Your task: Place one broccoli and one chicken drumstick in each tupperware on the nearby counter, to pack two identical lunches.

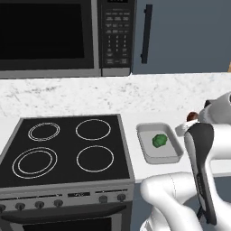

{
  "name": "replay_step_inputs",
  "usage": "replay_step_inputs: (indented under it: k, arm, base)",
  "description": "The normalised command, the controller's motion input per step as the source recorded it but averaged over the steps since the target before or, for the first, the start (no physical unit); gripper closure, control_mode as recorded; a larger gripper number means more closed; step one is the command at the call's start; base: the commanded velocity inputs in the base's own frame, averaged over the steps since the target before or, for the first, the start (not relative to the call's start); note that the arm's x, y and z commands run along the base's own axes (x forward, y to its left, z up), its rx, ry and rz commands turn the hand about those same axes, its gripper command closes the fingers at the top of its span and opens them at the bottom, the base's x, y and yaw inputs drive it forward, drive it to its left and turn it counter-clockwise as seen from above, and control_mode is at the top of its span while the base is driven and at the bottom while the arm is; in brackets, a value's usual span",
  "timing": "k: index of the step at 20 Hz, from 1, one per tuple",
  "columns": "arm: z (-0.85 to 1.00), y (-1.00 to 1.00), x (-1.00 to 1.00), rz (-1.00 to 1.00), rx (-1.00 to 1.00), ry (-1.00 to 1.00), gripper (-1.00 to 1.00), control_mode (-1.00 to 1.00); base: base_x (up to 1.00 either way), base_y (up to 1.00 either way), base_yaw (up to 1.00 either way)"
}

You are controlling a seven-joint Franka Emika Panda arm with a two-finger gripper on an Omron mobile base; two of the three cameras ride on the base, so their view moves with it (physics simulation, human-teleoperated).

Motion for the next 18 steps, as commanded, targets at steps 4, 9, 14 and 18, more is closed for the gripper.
replay_step_inputs:
  k: [4,9,14,18]
  arm:
    - [-0.76,-0.30,0.00,0.32,0.00,0.05,1.00,-1.00]
    - [-0.78,-0.13,0.17,0.50,-0.15,0.00,1.00,-1.00]
    - [-0.80,0.10,0.51,0.46,-0.22,0.01,1.00,-1.00]
    - [-0.48,0.29,0.53,0.31,-0.10,0.03,1.00,-1.00]
  base:
    - [0.00,0.00,0.00]
    - [0.00,0.00,0.00]
    - [0.00,0.00,0.00]
    - [0.00,0.00,0.00]
